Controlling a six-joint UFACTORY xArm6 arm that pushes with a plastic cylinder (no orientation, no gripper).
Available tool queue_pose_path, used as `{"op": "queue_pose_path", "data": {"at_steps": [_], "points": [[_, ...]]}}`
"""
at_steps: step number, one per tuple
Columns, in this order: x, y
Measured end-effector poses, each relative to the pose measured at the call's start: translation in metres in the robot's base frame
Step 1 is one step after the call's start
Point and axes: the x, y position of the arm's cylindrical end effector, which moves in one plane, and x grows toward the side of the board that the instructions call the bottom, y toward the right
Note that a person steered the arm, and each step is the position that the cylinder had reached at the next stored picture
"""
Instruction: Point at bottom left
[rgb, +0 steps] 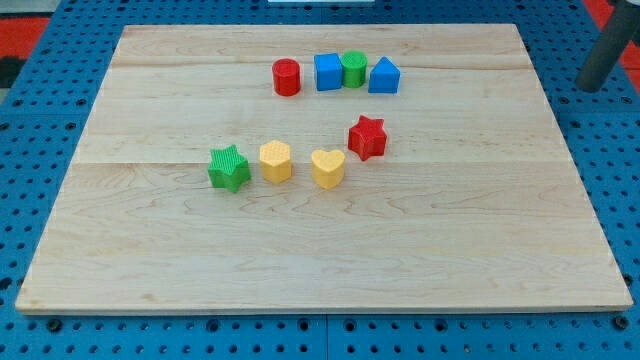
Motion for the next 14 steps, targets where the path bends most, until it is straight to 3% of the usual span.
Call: {"op": "queue_pose_path", "data": {"at_steps": [1, 2, 5, 8, 11, 13, 14], "points": [[0.011, -0.021], [0.085, -0.095], [0.28, -0.136], [0.298, -0.175], [0.297, -0.314], [0.296, -0.341], [0.296, -0.432]]}}
